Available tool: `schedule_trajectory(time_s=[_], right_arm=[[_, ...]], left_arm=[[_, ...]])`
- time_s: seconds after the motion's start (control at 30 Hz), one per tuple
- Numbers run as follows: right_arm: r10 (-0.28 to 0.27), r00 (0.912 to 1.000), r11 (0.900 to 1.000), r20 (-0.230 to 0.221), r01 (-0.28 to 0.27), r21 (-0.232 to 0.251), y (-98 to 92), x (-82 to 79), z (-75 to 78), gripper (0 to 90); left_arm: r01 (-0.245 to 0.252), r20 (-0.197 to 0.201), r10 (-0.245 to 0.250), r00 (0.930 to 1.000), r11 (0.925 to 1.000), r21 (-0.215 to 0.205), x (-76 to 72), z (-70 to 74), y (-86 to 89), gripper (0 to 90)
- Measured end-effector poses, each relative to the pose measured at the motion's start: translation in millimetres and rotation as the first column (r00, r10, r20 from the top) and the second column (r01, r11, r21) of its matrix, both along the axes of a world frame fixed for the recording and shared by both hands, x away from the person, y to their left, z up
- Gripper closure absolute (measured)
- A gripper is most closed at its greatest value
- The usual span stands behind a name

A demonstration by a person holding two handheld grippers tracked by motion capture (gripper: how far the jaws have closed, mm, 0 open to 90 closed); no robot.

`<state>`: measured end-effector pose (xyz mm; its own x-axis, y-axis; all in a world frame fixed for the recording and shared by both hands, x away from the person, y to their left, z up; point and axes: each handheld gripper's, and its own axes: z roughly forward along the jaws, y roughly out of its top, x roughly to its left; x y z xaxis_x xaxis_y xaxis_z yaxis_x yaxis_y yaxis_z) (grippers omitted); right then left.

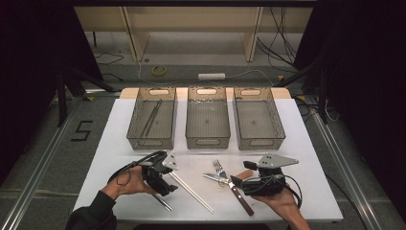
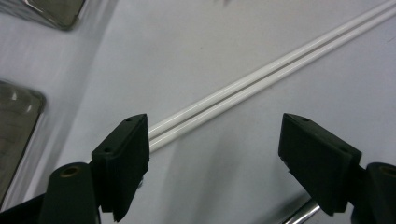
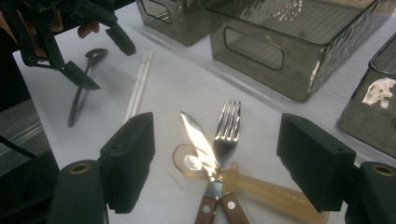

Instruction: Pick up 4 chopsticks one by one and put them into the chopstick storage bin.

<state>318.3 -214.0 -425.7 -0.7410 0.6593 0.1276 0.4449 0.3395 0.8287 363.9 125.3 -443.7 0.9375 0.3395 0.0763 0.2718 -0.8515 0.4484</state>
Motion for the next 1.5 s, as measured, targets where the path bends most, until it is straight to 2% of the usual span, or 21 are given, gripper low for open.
schedule_trajectory(time_s=[0.4,0.63,0.97,1.5], right_arm=[[0.002,1.0,1.0,-0.004,-0.002,-0.004,0.3,0.6,-0.7,28.8],[0.001,1.0,1.0,-0.003,-0.001,-0.002,0.0,0.4,-0.5,28.9],[0.001,1.0,1.0,-0.005,-0.001,-0.003,0.1,0.4,-0.5,28.9],[0.001,1.0,1.0,-0.005,-0.001,-0.005,-0.1,0.5,-0.8,29.0]], left_arm=[[0.047,-0.011,-0.046,0.9989,0.9981,0.04,8.2,-10.6,-7.8,27.1],[0.065,-0.023,-0.064,0.9977,0.9971,0.04,11.8,-12.0,-11.9,27.0],[0.113,-0.035,-0.11,0.9933,0.9906,0.078,14.2,-15.3,-13.0,29.4],[0.154,-0.032,-0.151,0.988,0.9811,0.118,16.2,-18.9,-14.7,36.9]])
